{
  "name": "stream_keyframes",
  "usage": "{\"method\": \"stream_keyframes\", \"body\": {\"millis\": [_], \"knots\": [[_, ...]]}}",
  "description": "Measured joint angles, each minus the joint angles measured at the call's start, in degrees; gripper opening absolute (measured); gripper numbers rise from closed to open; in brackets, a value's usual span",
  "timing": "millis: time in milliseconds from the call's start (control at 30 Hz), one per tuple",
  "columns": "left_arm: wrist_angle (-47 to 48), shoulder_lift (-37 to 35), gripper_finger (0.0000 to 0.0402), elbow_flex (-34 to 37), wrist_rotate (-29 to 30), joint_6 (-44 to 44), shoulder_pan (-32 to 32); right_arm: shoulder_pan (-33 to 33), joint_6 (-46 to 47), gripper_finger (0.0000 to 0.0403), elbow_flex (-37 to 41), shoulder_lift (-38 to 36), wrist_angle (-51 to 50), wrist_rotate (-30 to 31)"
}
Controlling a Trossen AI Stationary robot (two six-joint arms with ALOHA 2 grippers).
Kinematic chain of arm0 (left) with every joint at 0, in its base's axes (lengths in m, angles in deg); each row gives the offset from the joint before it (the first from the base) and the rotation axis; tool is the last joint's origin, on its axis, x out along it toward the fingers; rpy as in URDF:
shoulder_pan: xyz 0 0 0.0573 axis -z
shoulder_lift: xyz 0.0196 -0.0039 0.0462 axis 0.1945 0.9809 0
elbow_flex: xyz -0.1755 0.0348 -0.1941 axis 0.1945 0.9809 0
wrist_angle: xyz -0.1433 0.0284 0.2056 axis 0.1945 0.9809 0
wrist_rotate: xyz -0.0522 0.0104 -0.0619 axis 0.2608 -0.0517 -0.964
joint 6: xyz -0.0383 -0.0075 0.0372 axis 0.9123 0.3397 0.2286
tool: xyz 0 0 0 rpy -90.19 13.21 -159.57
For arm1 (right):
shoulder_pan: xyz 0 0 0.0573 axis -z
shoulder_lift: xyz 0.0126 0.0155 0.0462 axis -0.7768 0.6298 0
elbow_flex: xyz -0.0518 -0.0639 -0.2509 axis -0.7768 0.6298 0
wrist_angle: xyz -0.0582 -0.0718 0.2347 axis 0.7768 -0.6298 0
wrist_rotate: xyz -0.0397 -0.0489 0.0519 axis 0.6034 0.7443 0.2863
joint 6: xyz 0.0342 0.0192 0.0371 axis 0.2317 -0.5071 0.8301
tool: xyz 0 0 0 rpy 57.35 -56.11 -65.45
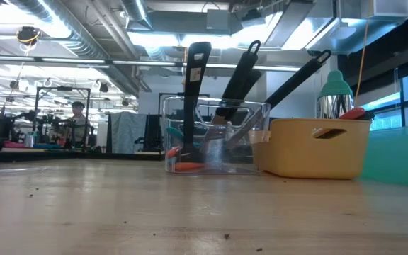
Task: Pick & Place Kitchen Items
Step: Put the silver table knife into the yellow bin
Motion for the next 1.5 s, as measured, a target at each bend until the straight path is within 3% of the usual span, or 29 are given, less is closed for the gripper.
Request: {"method": "stream_keyframes", "body": {"millis": [233,467,633,933,1133,1267,1500], "knots": [[1.6,-0.2,0.0016,-0.1,-1.1,0.4,0.2,-0.8,1.1,0.0063,0.1,0.0,-0.5,-1.2],[1.9,-0.2,0.0015,-0.1,-0.6,0.5,0.2,-1.2,4.9,0.005,0.0,0.0,-4.3,-1.6],[2.2,-0.2,0.0015,0.1,0.6,1.2,0.1,-1.4,4.8,0.0016,0.0,0.0,-6.5,-0.5],[1.8,-0.2,0.0018,0.1,0.3,0.3,-0.4,-1.6,5.0,0.0016,0.0,0.0,-6.6,0.9],[-3.3,-0.5,0.0089,-0.1,-0.3,-1.5,-2.4,-1.7,6.6,0.0016,0.0,0.0,-6.9,0.9],[-6.9,-0.4,0.0111,0.0,-1.3,-2.8,-2.9,-2.1,6.4,0.0016,0.0,0.1,-7.0,1.5],[-4.0,-2.1,0.0066,0.0,0.5,-4.3,-1.9,-3.4,5.6,0.0015,0.0,0.1,-7.3,3.9]]}}
